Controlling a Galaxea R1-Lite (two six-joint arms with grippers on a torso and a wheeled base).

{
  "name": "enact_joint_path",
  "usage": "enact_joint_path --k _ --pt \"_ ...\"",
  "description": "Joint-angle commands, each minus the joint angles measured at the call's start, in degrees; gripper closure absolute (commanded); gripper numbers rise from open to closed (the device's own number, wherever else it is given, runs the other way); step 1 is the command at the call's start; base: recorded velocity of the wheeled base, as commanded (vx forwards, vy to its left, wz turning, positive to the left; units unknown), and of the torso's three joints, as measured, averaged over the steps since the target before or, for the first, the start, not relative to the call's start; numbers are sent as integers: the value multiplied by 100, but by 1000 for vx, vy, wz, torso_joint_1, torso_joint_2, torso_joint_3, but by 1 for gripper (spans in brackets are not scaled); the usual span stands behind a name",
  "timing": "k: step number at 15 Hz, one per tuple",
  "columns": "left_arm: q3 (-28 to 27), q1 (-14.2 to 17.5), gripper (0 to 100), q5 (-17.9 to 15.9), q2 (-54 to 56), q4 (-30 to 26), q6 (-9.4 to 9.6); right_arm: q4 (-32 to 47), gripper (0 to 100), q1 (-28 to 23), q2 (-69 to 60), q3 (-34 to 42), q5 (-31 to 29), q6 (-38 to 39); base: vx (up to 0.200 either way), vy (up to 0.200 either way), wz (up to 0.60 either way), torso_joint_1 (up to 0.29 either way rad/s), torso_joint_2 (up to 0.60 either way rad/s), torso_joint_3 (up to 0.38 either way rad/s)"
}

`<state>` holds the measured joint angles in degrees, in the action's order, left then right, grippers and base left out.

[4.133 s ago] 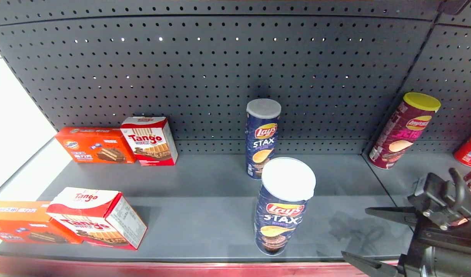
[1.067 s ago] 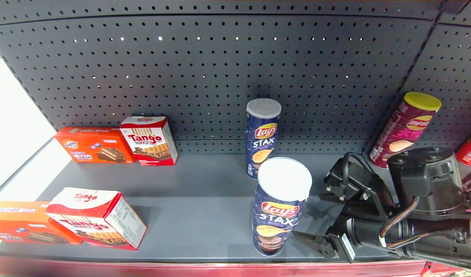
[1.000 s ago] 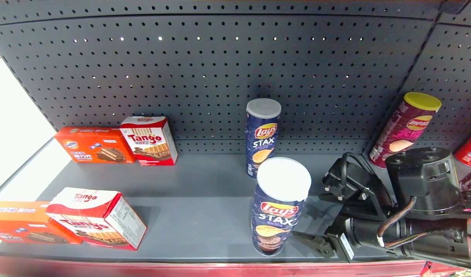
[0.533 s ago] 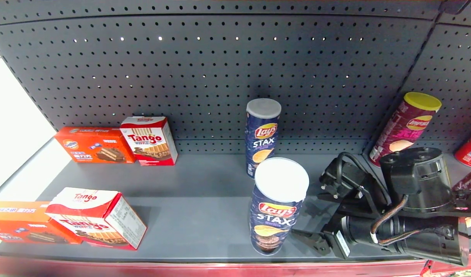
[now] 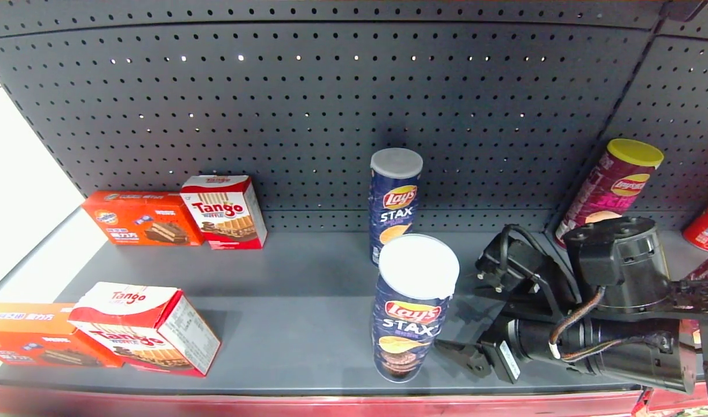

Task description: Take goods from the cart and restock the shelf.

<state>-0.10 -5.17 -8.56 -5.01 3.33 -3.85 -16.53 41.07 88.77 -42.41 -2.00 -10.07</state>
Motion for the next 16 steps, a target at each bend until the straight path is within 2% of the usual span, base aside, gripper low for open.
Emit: enact_joint_path --k 1,3,6,8,10,12,14,16 --pt "1 -2 0 -6 -9 10 -1 1 0 -3 35 -4 -2 -4 0 0 0 0 0 0" --pt "1 -2 0 -6 -9 1 -1 1 0 -38 -62 40 -11 -4 0 0 0 0 0 0" --pt "1 -2 0 -6 -9 10 7 -8 0 -389 -668 5 -20 23 0 0 0 0 0 0" --pt "1 7 0 -41 -9 1 34 -8 0 -785 -1793 40 -11 31 0 0 0 0 0 0" --pt "1 -2 0 -41 -9 1 34 1 0 -688 -2725 260 -11 40 0 0 0 0 0 0" --pt "1 -2 0 -41 0 1 34 71 0 -363 -3859 901 -11 40 0 0 0 0 0 0" --pt "1 7 0 -41 -9 1 34 247 0 -328 -5282 2009 -64 40 0 0 0 0 0 0" --pt "1 -2 0 -41 -9 -8 34 616 0 -363 -6276 2571 -73 260 0 0 0 0 0 0"
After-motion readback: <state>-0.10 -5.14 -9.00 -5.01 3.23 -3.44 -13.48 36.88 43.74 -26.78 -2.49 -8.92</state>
